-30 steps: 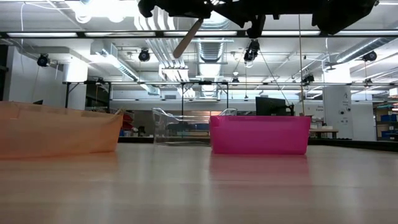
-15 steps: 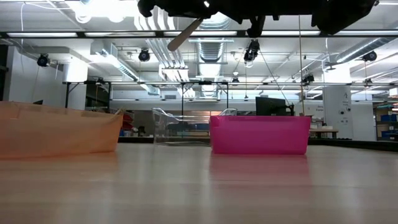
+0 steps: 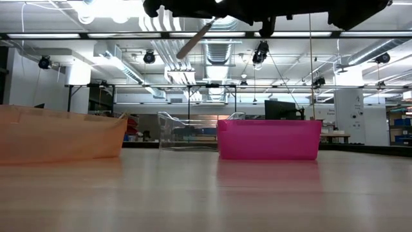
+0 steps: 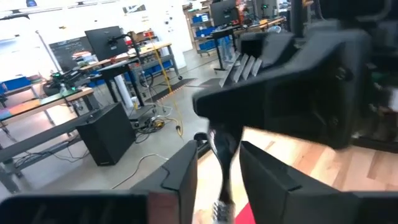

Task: Sort silverware by color (type)
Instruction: Put the white fork into the red bin

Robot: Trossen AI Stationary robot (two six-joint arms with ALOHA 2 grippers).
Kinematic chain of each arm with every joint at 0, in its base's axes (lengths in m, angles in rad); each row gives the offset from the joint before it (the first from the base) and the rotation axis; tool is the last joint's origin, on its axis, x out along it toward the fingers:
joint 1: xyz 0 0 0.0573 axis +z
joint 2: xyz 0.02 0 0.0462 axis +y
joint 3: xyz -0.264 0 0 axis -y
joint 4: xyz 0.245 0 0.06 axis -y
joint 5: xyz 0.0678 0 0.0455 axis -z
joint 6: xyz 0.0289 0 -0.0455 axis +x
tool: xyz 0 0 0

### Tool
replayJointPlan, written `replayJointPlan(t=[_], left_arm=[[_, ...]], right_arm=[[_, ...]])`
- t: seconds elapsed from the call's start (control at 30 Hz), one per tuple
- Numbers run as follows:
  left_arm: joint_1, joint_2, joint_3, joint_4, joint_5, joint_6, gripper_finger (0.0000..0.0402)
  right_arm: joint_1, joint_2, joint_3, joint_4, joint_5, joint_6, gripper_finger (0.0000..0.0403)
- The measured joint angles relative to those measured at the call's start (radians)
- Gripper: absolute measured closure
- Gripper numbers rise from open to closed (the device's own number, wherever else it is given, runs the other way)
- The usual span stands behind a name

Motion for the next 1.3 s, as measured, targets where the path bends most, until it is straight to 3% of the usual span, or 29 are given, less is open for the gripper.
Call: replayJointPlan(t=[0.2,0.37,0.43,0.53,0.7,0.9,1.03,1.3], left_arm=[[0.000,0.000,0.000,-0.006,0.052,0.002,0.0263],[-0.005,-0.022,0.000,-0.030,0.129,0.023,0.0249],[-0.006,-0.039,0.000,-0.063,0.232,0.027,0.0247],[0.005,-0.071,0.000,-0.137,0.441,0.012,0.0247],[0.054,-0.085,-0.002,-0.191,0.702,-0.051,0.0247],[0.082,-0.061,-0.017,-0.192,0.776,-0.134,0.0247],[0.087,-0.049,-0.055,-0.149,0.783,-0.181,0.0247],[0.125,-0.036,-0.215,0.180,0.782,-0.321,0.0247]], right_arm=[[0.000,-0.079,0.003,-0.183,0.011,-0.019,0.0395],[-0.021,-0.208,0.084,-0.692,0.000,0.030,0.0395],[-0.036,-0.244,0.150,-0.960,-0.044,0.061,0.0395],[-0.053,-0.261,0.266,-1.303,-0.196,0.076,0.0395],[-0.054,-0.215,0.445,-1.633,-0.386,0.073,0.0395],[-0.031,-0.113,0.596,-1.839,-0.409,0.020,0.0394],[-0.012,-0.056,0.657,-1.864,-0.407,-0.024,0.0394],[0.008,-0.016,0.710,-1.870,-0.380,-0.029,0.0394]])
